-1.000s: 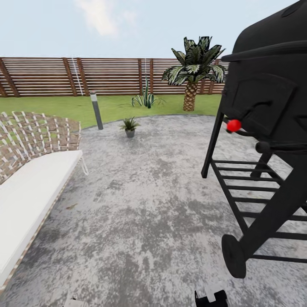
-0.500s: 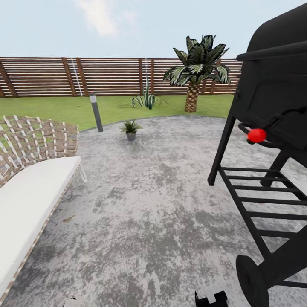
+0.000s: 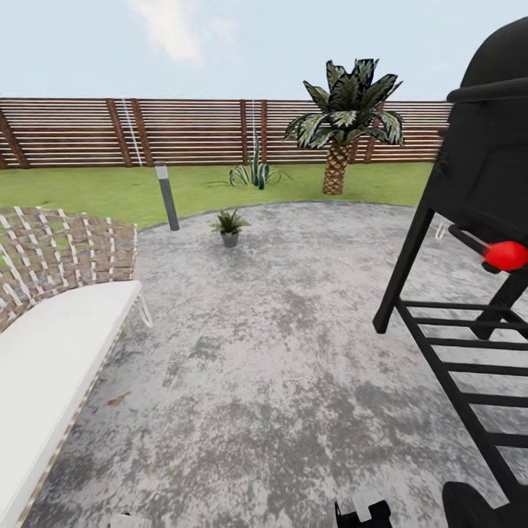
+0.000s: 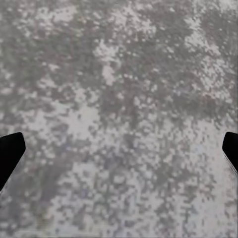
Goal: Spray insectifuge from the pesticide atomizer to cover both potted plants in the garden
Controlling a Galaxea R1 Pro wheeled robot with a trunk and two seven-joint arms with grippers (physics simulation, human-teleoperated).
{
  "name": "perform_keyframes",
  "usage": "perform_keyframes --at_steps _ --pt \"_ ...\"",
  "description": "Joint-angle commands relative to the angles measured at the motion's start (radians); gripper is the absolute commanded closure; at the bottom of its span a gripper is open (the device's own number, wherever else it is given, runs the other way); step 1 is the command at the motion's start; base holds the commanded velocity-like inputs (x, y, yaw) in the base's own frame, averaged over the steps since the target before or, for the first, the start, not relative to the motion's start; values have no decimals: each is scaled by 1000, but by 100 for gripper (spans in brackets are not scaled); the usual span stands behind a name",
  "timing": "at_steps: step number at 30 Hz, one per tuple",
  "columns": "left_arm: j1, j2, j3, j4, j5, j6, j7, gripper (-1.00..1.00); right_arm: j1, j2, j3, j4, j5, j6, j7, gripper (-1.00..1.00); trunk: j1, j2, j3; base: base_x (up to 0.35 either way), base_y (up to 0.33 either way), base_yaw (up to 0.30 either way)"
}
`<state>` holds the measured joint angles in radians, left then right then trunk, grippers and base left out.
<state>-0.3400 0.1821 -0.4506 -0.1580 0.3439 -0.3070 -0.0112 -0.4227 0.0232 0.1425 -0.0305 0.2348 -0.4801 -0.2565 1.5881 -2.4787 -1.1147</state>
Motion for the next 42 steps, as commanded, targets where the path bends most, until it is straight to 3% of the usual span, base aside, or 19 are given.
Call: perform_keyframes --at_steps 1,42 --pt "-1 0 -8 0 10 -3 -1 100 -1 0 8 1 5 0 -10 -100 0 0 -1 331 103 0" --pt "-1 0 -8 2 10 -3 -1 100 -1 1 8 2 5 0 -10 -100 0 0 -1 334 67 0"
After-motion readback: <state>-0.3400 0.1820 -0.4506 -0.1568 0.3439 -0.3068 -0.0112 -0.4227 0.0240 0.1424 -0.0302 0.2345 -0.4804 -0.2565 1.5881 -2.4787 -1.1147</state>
